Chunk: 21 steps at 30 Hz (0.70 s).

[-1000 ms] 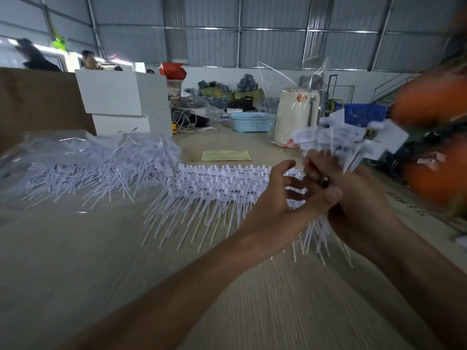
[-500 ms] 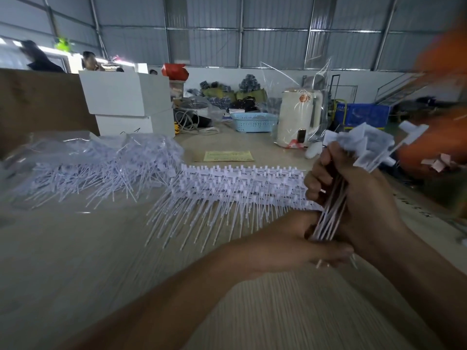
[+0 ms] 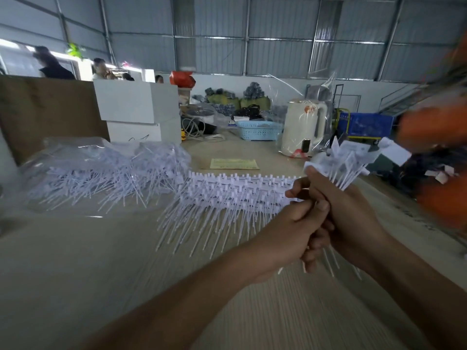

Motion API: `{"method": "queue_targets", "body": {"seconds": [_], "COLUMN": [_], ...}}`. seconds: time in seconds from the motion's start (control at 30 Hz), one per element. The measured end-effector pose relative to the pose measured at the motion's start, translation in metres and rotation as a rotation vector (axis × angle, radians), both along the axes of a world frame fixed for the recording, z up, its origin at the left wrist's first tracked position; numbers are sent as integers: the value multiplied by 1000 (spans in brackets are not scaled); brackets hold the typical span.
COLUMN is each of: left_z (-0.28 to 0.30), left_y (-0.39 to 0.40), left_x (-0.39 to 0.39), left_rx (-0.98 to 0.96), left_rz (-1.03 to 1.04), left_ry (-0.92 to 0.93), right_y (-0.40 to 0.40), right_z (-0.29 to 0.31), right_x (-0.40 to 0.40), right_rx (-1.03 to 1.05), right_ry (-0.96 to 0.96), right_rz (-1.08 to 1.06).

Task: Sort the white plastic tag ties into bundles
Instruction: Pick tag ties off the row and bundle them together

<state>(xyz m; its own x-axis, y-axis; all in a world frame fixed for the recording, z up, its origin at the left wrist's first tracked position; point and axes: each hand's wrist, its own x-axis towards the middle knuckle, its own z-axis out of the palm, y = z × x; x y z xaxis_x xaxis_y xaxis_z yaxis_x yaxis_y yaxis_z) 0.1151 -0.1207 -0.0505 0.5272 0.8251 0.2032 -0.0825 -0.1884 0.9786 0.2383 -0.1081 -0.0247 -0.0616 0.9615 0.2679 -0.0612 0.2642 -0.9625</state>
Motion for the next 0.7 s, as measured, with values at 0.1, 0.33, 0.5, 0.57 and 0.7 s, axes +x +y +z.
{"method": "queue_targets", "body": {"seconds": [0.1,0.33,0.5,0.57,0.7], "left_z": [8,25,11,1,-16], "left_y": [1,5,-3,-9,-30], "left_x": [-7,-65,-166,-210,-288], "left_rx": [-66,-9,22,-47,-214], "left_rz": [67,311,629,748,930], "left_ry": [-58,-21,83,118,187], "right_y": [8,27,35,42,65], "right_z": [8,20,3,-5,-7], "right_x": [-9,-68,-132,-157,-209], "right_rx": [-49,6,99,248,576], "right_ry": [-4,-45,-390,-644,-859], "right_rz": [31,296,400,354,162]}}
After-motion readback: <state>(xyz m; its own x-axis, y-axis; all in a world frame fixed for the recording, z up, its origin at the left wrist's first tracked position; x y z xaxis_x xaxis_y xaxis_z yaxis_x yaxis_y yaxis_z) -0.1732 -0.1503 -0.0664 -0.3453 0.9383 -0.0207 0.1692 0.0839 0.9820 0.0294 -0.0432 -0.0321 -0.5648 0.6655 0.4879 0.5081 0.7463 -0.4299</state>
